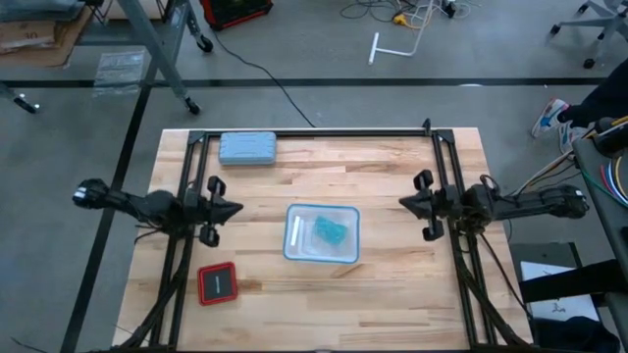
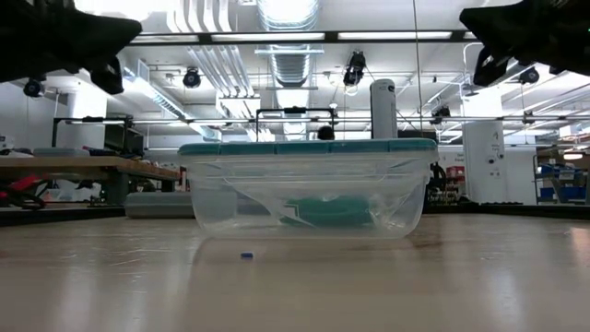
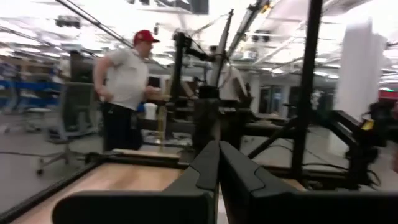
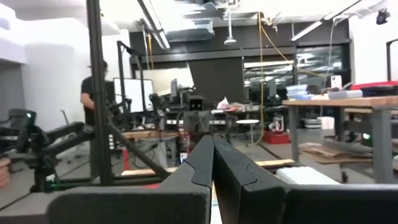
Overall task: Roll bandage
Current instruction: Return to Home Position
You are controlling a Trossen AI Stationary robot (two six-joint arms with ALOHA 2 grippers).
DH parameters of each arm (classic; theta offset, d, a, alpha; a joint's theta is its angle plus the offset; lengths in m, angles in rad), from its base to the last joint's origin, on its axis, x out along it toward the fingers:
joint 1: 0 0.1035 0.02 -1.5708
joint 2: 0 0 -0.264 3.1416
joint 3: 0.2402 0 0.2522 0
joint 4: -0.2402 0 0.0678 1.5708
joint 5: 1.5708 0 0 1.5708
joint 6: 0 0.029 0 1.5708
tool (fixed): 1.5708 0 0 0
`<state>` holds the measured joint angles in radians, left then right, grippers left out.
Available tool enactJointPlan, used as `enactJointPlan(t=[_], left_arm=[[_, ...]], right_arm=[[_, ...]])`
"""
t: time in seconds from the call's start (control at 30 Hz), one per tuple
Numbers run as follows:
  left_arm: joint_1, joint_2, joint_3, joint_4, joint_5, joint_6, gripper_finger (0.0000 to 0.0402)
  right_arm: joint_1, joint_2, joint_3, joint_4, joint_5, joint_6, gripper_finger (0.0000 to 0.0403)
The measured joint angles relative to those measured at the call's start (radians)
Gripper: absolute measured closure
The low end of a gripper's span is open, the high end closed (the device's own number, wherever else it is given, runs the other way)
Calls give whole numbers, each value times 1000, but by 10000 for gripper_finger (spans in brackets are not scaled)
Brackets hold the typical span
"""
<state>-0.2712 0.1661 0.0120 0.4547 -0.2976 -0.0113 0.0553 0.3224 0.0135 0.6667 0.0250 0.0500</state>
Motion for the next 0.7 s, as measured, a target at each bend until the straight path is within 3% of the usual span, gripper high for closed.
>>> enactJointPlan(t=[0.13, 0.27, 0.43, 0.7], left_arm=[[62, -3, 0, -9, 30, -15, 396], [84, -21, 20, -41, 125, -24, 392], [84, -73, 75, -189, 152, -48, 391], [83, -165, 83, -270, 186, -69, 391]], right_arm=[[-58, 6, 0, 12, -59, 15, 403], [-79, -3, -1, 131, -176, 24, 403], [-74, -55, -2, 139, -202, 75, 403], [-31, -175, -3, 123, -214, 55, 403]])
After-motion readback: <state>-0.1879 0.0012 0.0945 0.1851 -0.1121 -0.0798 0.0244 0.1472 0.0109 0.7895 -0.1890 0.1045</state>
